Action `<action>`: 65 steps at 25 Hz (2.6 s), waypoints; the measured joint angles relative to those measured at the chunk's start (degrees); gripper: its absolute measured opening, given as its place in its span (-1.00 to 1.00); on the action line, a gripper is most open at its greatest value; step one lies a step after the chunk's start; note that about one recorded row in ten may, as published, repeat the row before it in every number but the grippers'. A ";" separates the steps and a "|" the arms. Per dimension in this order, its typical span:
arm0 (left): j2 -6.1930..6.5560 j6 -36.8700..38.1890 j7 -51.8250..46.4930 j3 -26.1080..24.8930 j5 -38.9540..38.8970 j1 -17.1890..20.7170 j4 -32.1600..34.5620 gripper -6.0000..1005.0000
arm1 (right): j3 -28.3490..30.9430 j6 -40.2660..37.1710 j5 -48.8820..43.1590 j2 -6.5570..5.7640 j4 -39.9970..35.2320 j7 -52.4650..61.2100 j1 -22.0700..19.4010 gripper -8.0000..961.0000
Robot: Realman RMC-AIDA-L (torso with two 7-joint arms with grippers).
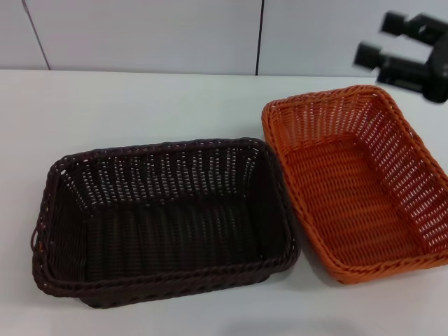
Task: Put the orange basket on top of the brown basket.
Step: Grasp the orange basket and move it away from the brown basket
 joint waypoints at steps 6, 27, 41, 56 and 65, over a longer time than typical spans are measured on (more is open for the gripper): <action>-0.09 0.00 -0.16 -0.03 -2.12 -0.01 0.19 0.30 | 7.04 14.86 -5.60 -1.85 1.50 5.04 4.75 0.65; 0.00 -0.02 0.02 -0.02 -6.57 -3.07 0.62 0.30 | 7.33 30.29 -25.48 -6.06 0.07 7.21 14.29 0.65; -0.16 -0.29 -0.14 -0.02 -7.39 -3.59 0.20 0.30 | 1.72 30.38 -37.00 -6.28 0.50 4.70 12.82 0.65; -0.35 -3.08 -0.32 -0.03 -9.16 -3.66 0.16 0.30 | 0.85 29.95 -47.52 -5.66 -5.71 0.50 16.11 0.65; -0.36 -5.43 -0.34 -0.02 -9.16 -3.50 0.59 0.30 | 1.35 28.35 -50.49 -5.34 -10.34 -3.04 18.49 0.65</action>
